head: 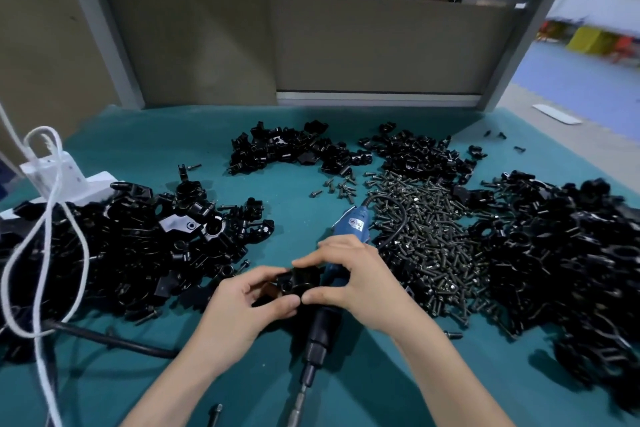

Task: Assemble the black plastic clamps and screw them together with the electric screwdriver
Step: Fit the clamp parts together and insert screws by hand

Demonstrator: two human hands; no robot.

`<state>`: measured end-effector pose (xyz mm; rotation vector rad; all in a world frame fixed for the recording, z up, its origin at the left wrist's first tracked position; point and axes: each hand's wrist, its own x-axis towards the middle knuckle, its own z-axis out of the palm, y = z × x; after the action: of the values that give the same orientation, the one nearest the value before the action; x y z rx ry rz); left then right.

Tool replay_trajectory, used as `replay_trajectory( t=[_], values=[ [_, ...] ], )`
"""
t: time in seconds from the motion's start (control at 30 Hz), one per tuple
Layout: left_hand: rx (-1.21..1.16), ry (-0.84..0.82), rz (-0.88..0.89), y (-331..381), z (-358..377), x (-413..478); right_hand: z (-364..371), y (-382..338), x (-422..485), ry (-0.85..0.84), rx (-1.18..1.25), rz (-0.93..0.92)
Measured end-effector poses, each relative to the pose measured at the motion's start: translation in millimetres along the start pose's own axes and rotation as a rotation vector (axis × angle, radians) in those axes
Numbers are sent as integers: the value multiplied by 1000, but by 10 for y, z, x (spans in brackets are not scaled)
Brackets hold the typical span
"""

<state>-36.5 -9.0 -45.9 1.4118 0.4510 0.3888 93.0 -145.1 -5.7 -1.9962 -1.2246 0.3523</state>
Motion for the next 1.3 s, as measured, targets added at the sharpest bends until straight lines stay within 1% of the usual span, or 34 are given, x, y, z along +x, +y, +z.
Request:
replay_trajectory(
  t=[0.13, 0.37, 0.5, 0.53, 0.57, 0.63, 0.67, 0.7, 0.77, 0.83, 0.93, 1.03, 1.17, 1.3],
  values=[
    [-7, 15, 6, 10, 24, -9, -50, -6, -18, -54, -6, -2],
    [-117, 5, 1, -14, 61, 3, -29, 13, -55, -40, -104, -31],
    [-90, 6, 24, -31, 78, 14, -99, 14, -109, -47, -77, -32],
    [-85, 13, 27, -36, 77, 18, -161, 29, -143, -19, -47, -35],
    [-86, 24, 26, -40, 76, 23, -256, 64, -179, 43, -8, -19],
    [-89, 35, 22, -47, 76, 31, -523, 186, -249, 227, 14, 88],
    [-89, 36, 24, -51, 78, 33, -673, 261, -285, 296, -42, 159],
    [-89, 35, 28, -55, 81, 34, -809, 339, -319, 309, -141, 232],
    [-92, 32, 35, -62, 84, 34, -990, 487, -393, 211, -333, 349],
    [-99, 27, 35, -68, 79, 35, -1066, 619, -471, 159, -415, 415],
    [-99, 12, 38, -68, 71, 35, -1148, 725, -544, 233, -485, 469],
    [-122, 18, 36, -78, 77, 38, -1214, 784, -530, 279, -556, 437],
    [-129, 24, 26, -88, 72, 48, -1239, 864, -495, 183, -659, 366],
    [-128, 23, 25, -103, 73, 52, -1248, 930, -500, 96, -712, 379]
  ],
)
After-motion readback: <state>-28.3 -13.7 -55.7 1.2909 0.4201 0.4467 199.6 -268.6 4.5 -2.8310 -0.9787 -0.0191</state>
